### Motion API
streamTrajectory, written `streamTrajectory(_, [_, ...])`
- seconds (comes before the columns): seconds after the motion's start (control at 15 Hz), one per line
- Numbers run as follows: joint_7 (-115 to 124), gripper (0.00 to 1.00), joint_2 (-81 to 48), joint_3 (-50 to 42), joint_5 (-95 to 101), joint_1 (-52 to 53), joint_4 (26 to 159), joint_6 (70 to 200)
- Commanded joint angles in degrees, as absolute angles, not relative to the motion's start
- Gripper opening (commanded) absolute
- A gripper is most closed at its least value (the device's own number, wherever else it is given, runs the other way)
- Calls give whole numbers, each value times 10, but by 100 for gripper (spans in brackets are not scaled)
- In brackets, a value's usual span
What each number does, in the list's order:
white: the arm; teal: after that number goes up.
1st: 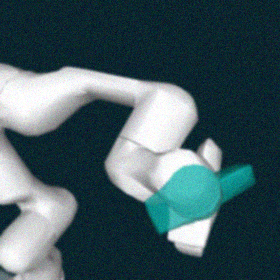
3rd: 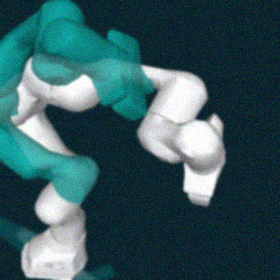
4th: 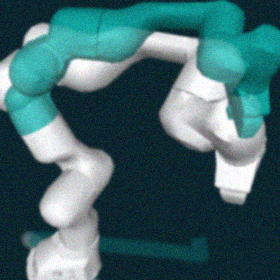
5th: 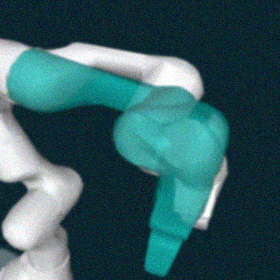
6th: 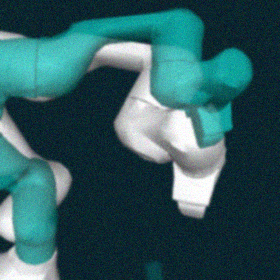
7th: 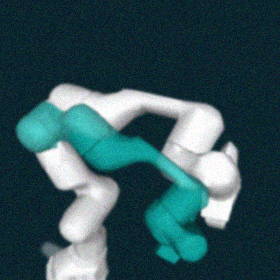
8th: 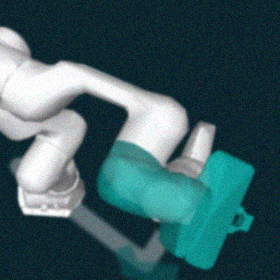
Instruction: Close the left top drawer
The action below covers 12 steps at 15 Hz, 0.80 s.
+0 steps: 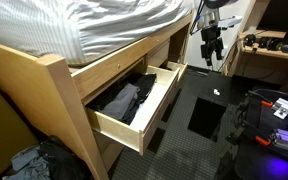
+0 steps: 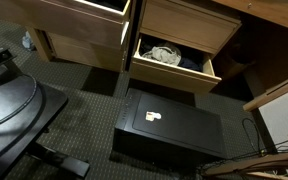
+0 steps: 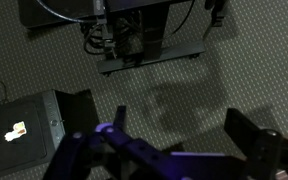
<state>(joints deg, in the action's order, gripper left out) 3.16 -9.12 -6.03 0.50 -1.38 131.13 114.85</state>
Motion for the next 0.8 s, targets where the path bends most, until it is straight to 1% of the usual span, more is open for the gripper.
streamTrajectory(0.0, [43,100,-120,-49,-2,-19,1291,1145])
streamTrajectory(0.07, [74,100,-178,-49,-5,-17,1259,1150])
streamTrajectory(0.13, [103,100,-215,-52,-6,-18,1253,1186])
streamTrajectory(0.27, [131,100,-264,-58,-5,-21,1245,1229])
streamTrajectory(0.4, [138,100,-326,-68,-6,-31,1240,1319])
streamTrajectory(0.47, [127,100,-348,-70,-25,-46,1246,1386])
streamTrajectory(0.6, [105,100,-369,-75,-57,-80,1259,1479])
streamTrajectory(0.67, [128,100,-360,-76,-37,-43,1258,1433])
streamTrajectory(0.73, [120,100,-374,-79,-40,-53,1257,1448])
